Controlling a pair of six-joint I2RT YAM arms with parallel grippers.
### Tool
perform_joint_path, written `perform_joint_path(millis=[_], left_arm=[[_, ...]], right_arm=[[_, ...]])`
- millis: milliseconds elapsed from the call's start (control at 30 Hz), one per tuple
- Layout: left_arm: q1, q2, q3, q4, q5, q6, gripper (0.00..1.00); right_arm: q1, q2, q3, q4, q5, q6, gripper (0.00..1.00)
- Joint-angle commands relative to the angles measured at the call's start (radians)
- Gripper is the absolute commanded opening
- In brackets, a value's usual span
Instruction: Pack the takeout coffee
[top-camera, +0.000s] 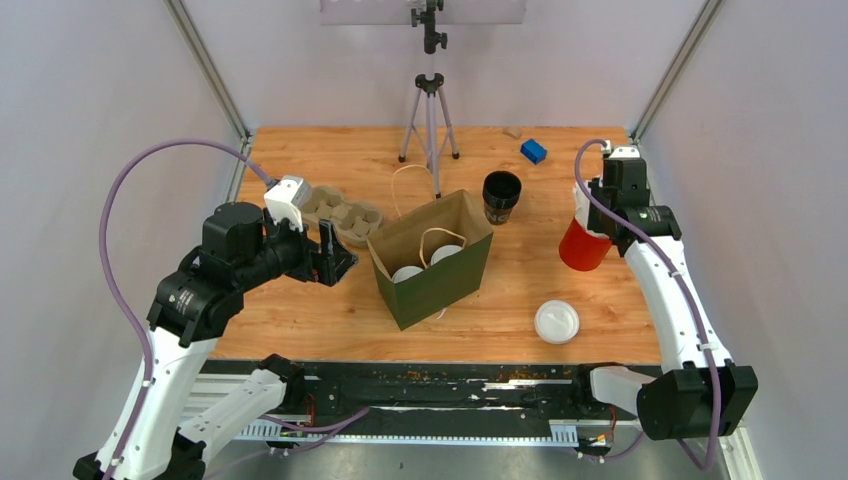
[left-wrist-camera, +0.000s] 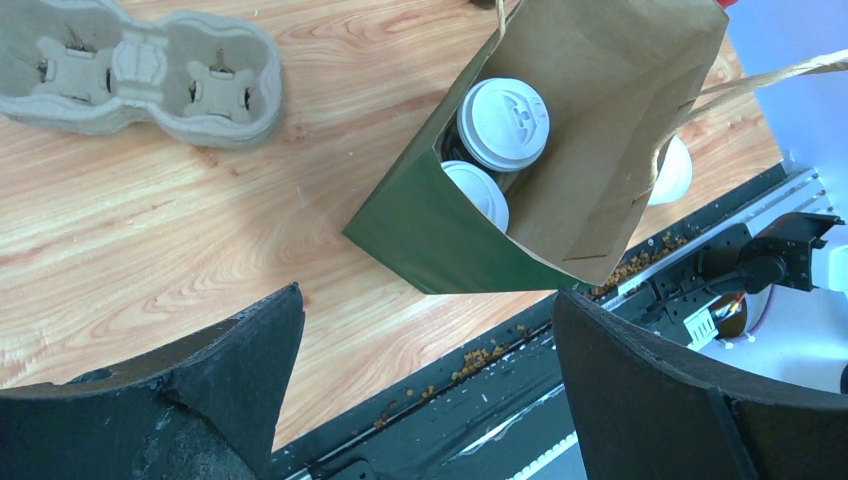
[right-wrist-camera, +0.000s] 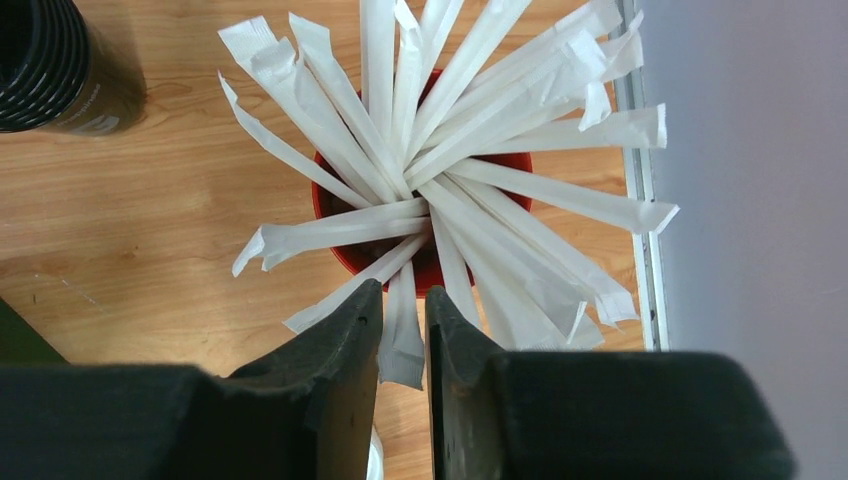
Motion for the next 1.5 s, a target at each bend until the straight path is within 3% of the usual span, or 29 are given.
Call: perform_joint_path(millis=[0,267,633,867,1067,1233,1467], left_arm=[[-0.004,-0.005,-0.005,0.024,-0.002,0.025,1.0],[-0.005,-0.003,-0.01,0.028,0.004,0.021,1.0],[-0.005,0.017,0.005,0.034,0.005,0.025,1.0],[-0.006,0.023,-0.002,0.051,0.012,0.018,1.0],[-0.006,0.021,-0.002,0.052,0.01,0.017,1.0],[-0.006,0.032,0.008,0.055,0.023,0.006,1.0],[-0.006,0.039,0.007,0.057,0.028,-0.006,1.0]], right_arm=[[-0.006,-0.027,0.007,0.092,-0.007,-0.054,0.2],[-0.005,-0.063,0.084,0.045,0.029,-0.115,0.04],[0.003,-0.092,0.397,-0.188,0.045,-0.109,0.06],[0.003,-0.173,0.536,-0.118,-0.111,-0.033,0.07],[0.003,-0.166,0.633,-0.162,-0.292,0.094,0.07],[0.003,-0.208,0.596,-0.096,-0.52,0.246,0.07],[0.003,-0.29,0.44,0.008,-0.695,0.429,0.07]])
